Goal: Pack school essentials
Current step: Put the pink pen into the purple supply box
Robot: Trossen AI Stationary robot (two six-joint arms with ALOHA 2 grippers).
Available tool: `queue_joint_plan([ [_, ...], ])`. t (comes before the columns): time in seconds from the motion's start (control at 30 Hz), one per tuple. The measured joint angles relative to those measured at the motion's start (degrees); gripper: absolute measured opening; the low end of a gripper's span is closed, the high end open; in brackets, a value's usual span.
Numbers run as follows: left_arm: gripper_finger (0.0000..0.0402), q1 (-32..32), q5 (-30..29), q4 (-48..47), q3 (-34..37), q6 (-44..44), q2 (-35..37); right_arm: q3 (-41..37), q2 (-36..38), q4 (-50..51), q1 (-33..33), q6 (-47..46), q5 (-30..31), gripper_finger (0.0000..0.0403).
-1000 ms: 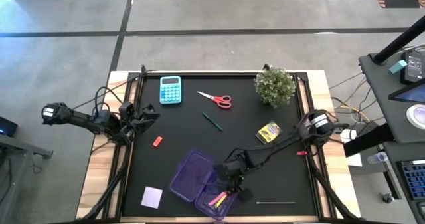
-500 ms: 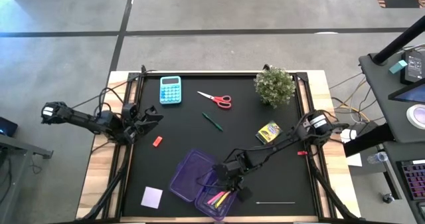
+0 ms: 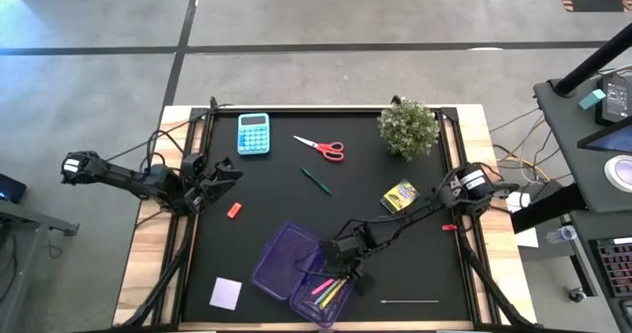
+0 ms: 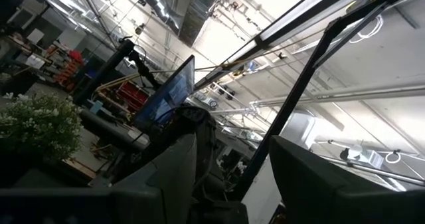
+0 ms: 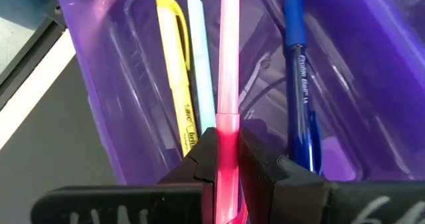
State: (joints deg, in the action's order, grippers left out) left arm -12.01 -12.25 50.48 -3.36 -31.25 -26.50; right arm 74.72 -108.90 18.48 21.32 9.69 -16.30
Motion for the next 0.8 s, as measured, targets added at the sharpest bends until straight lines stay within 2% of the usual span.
queue_joint_plan([
  [0.3, 0.0176, 0.0, 0.0, -0.01, 0.0, 0.01, -0.1, -0.04, 0.0, 0.0, -0.29, -3.15, 4.88, 0.0039],
  [0.63, 0.0176, 0.0, -0.51, -0.02, 0.0, -0.01, -0.15, -0.04, 0.16, 0.54, -0.38, -5.36, 5.99, 0.0147],
  [0.8, 0.0176, -0.04, -2.16, -0.52, -1.15, 0.4, -0.37, 3.93, 1.4, 11.76, -1.22, -5.44, 10.48, 0.0174],
])
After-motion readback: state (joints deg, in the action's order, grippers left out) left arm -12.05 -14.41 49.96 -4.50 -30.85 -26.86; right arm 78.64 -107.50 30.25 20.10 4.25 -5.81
